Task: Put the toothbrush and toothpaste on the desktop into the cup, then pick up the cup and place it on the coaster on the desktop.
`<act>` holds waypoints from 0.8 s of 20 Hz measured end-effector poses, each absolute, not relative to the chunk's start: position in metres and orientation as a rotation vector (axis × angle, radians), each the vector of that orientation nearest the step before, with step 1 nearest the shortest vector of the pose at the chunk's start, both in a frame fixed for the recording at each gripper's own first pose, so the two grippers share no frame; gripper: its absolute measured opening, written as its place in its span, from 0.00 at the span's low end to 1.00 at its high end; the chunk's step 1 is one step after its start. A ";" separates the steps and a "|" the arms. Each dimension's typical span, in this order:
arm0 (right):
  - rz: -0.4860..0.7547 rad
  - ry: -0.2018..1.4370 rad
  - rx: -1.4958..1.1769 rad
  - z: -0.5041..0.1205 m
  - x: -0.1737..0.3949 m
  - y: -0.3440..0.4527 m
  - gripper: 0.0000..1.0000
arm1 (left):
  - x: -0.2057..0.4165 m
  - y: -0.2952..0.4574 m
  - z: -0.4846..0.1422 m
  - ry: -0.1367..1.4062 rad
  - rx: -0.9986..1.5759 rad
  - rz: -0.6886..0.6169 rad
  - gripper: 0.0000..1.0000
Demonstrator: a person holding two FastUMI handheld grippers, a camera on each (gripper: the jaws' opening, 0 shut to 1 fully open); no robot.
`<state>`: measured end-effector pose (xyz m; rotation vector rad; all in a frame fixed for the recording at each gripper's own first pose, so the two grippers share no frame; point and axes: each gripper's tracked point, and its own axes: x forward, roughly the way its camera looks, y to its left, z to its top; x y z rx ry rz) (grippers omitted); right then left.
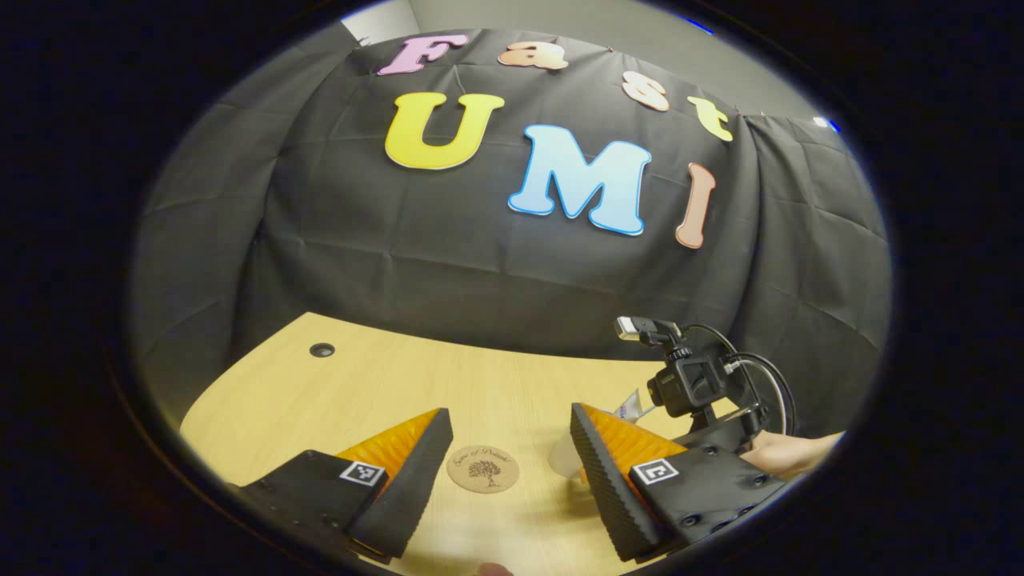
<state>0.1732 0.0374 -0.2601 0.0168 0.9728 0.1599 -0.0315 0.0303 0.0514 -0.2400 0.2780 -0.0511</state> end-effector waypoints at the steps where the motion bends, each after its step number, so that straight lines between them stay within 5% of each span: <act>1: 0.160 0.971 0.018 -0.260 0.176 0.037 0.49 | -0.032 0.030 0.051 0.279 -0.240 -0.051 0.96; 2: 0.157 0.976 0.018 -0.262 0.174 0.037 0.46 | -0.032 0.031 0.050 0.280 -0.243 -0.051 0.96; 3: 0.152 0.974 0.013 -0.259 0.171 0.035 0.32 | -0.032 0.031 0.049 0.282 -0.246 -0.051 0.96; 5: 0.149 0.977 0.000 -0.259 0.170 0.035 0.27 | -0.034 0.032 0.048 0.286 -0.254 -0.049 0.96; 16: 0.157 0.939 -0.007 -0.248 0.162 0.045 0.21 | -0.050 0.049 0.046 0.286 -0.264 -0.017 0.99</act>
